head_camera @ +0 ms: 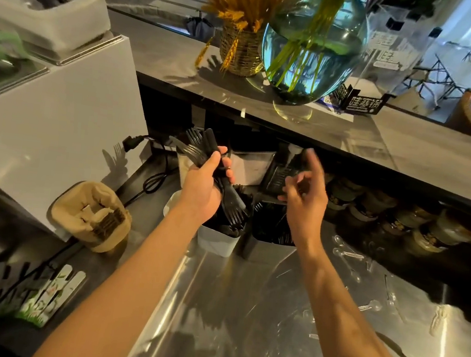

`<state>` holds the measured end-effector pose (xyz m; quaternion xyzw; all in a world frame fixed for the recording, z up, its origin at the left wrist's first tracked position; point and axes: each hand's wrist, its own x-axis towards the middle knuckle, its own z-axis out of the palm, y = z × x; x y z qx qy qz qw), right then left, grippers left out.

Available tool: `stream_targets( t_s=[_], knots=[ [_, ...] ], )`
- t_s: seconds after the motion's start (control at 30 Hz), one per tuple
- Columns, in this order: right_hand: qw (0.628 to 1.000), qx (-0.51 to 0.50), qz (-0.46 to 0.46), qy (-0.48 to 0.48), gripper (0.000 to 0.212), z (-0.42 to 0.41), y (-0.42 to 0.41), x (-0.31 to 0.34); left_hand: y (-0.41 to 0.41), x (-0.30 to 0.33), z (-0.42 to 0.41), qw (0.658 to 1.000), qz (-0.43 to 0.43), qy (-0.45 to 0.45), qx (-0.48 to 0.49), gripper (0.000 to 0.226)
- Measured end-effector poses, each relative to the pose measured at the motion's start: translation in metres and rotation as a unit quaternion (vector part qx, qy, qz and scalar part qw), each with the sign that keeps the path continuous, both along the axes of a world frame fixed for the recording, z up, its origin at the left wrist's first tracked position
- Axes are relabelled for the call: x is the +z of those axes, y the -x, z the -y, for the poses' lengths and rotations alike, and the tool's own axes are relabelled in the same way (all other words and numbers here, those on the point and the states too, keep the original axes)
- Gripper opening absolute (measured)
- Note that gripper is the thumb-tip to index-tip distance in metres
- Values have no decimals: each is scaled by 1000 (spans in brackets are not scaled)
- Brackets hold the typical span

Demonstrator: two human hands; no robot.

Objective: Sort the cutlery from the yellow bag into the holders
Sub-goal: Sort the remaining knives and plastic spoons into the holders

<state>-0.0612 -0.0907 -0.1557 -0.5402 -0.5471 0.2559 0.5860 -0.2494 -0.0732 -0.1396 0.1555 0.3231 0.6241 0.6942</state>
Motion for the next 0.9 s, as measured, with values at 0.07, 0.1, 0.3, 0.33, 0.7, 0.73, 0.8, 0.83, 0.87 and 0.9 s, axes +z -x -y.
stream_targets(
  t_s=[0.07,0.1,0.3,0.33,0.7,0.73,0.8,0.83,0.87,0.9],
  knots=[
    [998,9,50,24,35,-3,2,-6,-1,1,1,1000,-6,-2,1,18],
    [994,10,101,41,28,-3,2,-15,-2,2,1,1000,-10,-3,3,18],
    [897,32,412,159,48,22,5,-73,-2,2,5,1000,-14,-8,-5,18],
    [889,31,427,163,50,24,6,-76,-2,4,7,1000,-12,-9,-6,18],
    [815,97,478,314,60,3,16,-49,7,22,15,997,64,-42,-18,27],
    [859,91,404,299,64,3,21,-36,8,23,15,996,77,-45,-14,27],
    [958,60,151,235,61,15,32,-9,11,24,15,994,96,-50,-12,26],
    [977,60,32,200,55,22,37,3,11,24,15,994,97,-53,-12,26],
    [978,82,-60,182,53,28,43,17,12,24,15,994,90,-55,-14,26],
    [970,116,-119,175,53,30,47,25,12,24,16,995,80,-57,-17,26]
  ],
)
